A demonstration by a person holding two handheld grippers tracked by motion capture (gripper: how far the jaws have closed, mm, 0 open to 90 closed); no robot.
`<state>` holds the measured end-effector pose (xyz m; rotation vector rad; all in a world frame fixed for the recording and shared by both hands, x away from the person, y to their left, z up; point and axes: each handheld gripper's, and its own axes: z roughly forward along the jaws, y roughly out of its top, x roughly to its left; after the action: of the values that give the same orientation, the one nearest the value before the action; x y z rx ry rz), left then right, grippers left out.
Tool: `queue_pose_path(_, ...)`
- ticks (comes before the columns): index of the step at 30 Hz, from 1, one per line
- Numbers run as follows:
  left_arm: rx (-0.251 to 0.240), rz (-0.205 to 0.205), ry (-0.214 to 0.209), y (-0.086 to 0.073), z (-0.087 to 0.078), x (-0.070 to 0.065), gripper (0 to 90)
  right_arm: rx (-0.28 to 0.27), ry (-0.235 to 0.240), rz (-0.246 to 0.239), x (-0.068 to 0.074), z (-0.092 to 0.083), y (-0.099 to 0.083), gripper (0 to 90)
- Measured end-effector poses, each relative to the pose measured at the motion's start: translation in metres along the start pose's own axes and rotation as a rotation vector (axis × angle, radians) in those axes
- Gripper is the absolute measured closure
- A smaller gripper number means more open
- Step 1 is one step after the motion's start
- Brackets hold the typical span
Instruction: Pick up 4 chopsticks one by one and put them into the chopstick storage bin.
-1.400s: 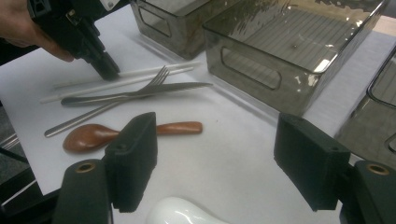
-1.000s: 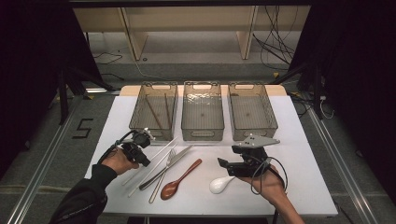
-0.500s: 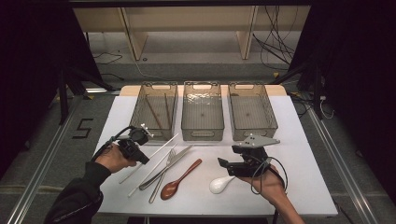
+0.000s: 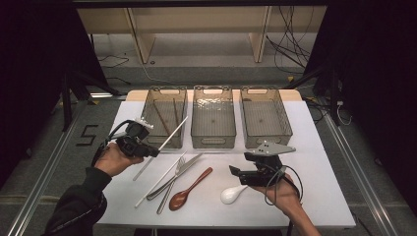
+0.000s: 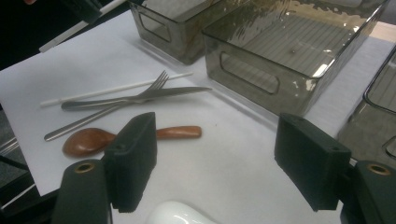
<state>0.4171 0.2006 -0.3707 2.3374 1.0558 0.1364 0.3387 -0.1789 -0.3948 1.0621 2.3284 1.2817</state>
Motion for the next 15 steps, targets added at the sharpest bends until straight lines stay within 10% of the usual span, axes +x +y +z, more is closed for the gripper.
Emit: queue_pose_path(15,-0.21,-0.128,-0.025,0.008,-0.007,0.028,84.3,-0.033,-0.002,0.006,-0.001,-0.004,0.0,29.3)
